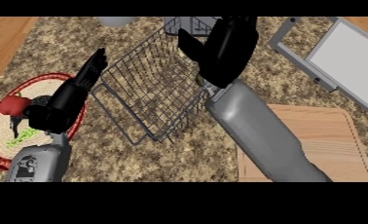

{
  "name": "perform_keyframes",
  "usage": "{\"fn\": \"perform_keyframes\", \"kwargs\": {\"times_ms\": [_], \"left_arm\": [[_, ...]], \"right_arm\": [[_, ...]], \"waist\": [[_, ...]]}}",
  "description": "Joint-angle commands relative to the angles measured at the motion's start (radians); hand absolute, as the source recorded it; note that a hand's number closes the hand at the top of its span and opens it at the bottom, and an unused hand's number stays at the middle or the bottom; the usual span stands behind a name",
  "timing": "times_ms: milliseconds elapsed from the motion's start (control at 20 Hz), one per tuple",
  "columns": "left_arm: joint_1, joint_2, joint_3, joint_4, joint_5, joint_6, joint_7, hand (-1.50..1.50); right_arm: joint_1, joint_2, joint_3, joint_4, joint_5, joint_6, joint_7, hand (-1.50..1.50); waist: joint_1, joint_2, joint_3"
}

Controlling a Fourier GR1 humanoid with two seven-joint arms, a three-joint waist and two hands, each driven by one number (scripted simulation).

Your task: Pick the squash from the cutting board and place it in the basket

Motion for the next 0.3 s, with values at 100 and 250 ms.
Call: {"fn": "perform_keyframes", "kwargs": {"times_ms": [100,250], "left_arm": [[0.041,0.008,0.008,-0.001,0.001,-0.008,-0.034,0.00],[0.024,0.031,0.037,0.009,0.023,-0.021,-0.017,0.00]], "right_arm": [[0.012,0.008,-0.096,-0.088,-0.018,-0.142,0.176,-1.50],[0.076,0.008,-0.110,-0.214,-0.081,-0.108,0.163,-1.50]], "waist": [[-0.004,-0.003,0.000],[-0.021,-0.006,0.000]]}}
